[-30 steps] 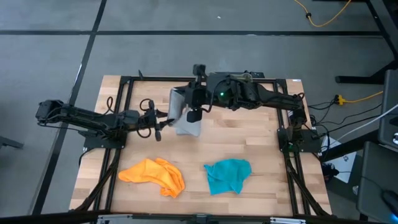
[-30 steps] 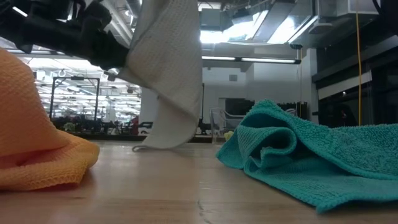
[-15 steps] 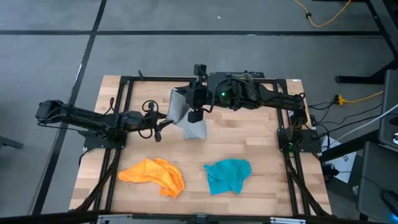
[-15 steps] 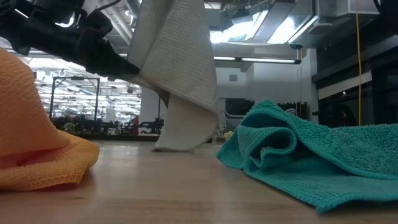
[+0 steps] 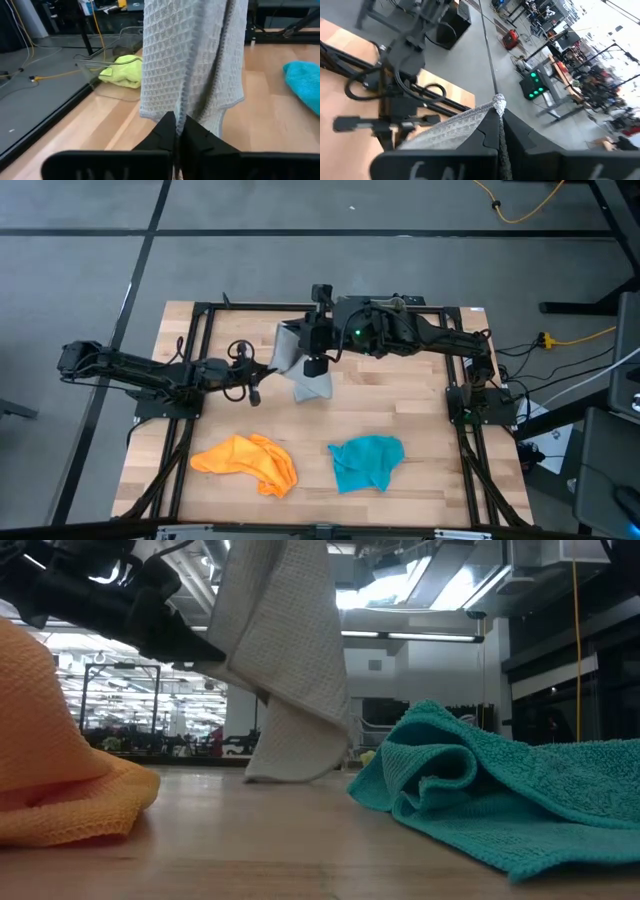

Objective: Fold microfiber towels
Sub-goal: Fold the gray microfiber towel

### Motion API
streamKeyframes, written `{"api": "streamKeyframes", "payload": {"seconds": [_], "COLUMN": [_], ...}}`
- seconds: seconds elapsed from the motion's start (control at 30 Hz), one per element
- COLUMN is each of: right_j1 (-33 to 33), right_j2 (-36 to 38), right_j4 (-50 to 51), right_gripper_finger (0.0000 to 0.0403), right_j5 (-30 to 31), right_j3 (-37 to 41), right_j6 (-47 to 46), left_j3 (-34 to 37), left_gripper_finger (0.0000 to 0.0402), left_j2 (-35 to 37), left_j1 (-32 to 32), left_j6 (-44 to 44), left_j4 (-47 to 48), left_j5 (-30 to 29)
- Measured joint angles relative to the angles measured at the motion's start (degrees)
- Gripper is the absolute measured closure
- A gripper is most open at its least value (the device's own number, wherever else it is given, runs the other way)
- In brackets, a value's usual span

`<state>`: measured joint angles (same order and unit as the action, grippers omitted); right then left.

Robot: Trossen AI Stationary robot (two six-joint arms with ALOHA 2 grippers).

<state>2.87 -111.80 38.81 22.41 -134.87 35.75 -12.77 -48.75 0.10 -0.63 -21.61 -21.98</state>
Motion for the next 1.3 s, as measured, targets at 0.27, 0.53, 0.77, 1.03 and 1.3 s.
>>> {"api": "streamKeyframes", "payload": {"seconds": [0.27, 0.53, 0.77, 1.03, 1.3], "right_j1": [0.02, 0.07, -1.76, -7.49, -14.14], "right_j2": [1.96, 6.07, 6.51, 3.32, -1.87], "right_j4": [7.18, 15.13, 13.75, 9.27, 0.21], "right_gripper_finger": [0.0397, 0.0397, 0.0397, 0.0397, 0.0397], "right_j5": [6.51, 6.65, 0.63, -5.97, -13.55], "right_j3": [-0.02, -0.02, -0.07, 0.28, 0.31], "right_j6": [0.76, 0.24, -3.88, -5.40, -3.72], "left_j3": [-12.03, -43.61, -63.09, -71.93, -71.93], "left_gripper_finger": [0.0401, 0.0401, 0.0401, 0.0401, 0.0401], "left_j2": [3.42, 3.13, -0.42, -2.21, -2.62], "left_j1": [-1.27, -1.29, 1.47, 5.65, 10.97], "left_j6": [-3.76, -11.28, -17.29, -24.72, -23.00], "left_j4": [12.71, 57.06, 79.05, 95.54, 100.14], "left_j5": [-3.05, -11.61, -11.99, -13.23, -17.52]}}
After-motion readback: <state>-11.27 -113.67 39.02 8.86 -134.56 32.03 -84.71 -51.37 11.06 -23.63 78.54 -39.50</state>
